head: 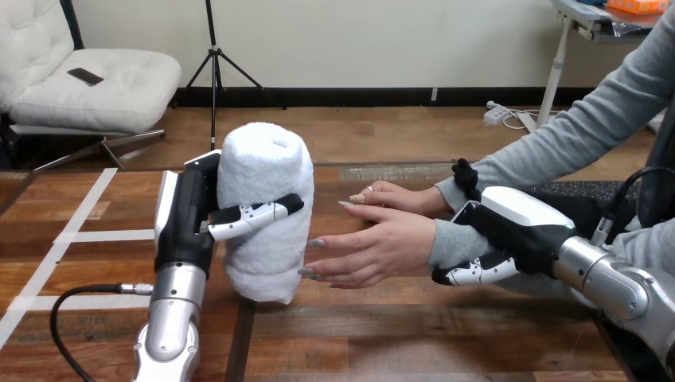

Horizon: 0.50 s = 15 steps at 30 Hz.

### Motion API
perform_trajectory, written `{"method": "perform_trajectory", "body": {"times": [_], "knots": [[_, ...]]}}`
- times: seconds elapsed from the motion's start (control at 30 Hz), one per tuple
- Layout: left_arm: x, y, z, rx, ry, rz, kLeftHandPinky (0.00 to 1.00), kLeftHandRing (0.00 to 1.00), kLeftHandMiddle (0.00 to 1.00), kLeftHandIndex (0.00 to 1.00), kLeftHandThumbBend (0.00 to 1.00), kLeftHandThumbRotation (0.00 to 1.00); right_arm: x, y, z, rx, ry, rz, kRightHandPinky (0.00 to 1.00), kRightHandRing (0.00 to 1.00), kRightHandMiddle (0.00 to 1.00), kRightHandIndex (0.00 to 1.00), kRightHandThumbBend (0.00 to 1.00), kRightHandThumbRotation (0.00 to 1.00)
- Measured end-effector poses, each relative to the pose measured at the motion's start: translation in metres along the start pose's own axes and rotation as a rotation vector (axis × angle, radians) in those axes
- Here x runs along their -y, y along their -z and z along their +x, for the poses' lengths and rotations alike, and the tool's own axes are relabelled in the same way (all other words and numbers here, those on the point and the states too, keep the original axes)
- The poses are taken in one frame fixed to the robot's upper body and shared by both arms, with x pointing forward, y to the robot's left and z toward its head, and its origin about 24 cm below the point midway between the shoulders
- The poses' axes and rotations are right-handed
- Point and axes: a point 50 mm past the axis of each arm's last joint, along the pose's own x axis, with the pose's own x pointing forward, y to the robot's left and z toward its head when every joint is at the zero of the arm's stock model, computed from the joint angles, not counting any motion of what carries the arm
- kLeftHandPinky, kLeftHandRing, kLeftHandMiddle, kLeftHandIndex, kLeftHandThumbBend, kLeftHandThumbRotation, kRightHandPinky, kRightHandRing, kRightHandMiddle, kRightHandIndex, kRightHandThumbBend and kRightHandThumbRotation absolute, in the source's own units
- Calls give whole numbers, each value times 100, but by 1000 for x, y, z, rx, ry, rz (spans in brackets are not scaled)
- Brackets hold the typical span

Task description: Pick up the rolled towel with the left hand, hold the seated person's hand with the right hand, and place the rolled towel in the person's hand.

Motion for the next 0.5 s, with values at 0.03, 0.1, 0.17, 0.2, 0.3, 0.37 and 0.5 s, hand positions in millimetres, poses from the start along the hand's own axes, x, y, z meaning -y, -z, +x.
{"method": "perform_trajectory", "body": {"times": [0.03, 0.1, 0.17, 0.2, 0.3, 0.37, 0.5], "knots": [[1, 0, 0, -1, 0, -2, 34, 36, 40, 41, 56, 0, 0, 0, 0, 1, 0, 0, 16, 19, 24, 23, 57, 38], [2, 0, 1, -2, 0, -5, 34, 36, 40, 40, 56, 0, 0, 0, 0, 1, 0, 0, 16, 19, 24, 23, 56, 38], [3, 0, 2, -1, 1, -9, 34, 36, 40, 40, 56, 0, 0, 0, 0, 2, 1, 0, 15, 19, 24, 23, 56, 38], [3, -1, 2, -1, 0, -11, 34, 36, 40, 40, 56, 0, 0, -1, 0, 2, 0, 0, 15, 19, 24, 23, 56, 38], [5, -2, 4, 4, -1, -16, 34, 36, 40, 40, 56, 0, 0, -1, 1, 2, 1, 0, 16, 19, 24, 23, 56, 39], [6, -3, 5, 8, -4, -19, 34, 36, 39, 40, 56, 0, 0, -1, 1, 2, 1, 0, 16, 19, 24, 24, 56, 39], [8, -5, 7, 21, -8, -27, 33, 36, 39, 40, 57, 0, 0, -1, 1, 1, 1, 0, 17, 20, 25, 24, 56, 40]]}}
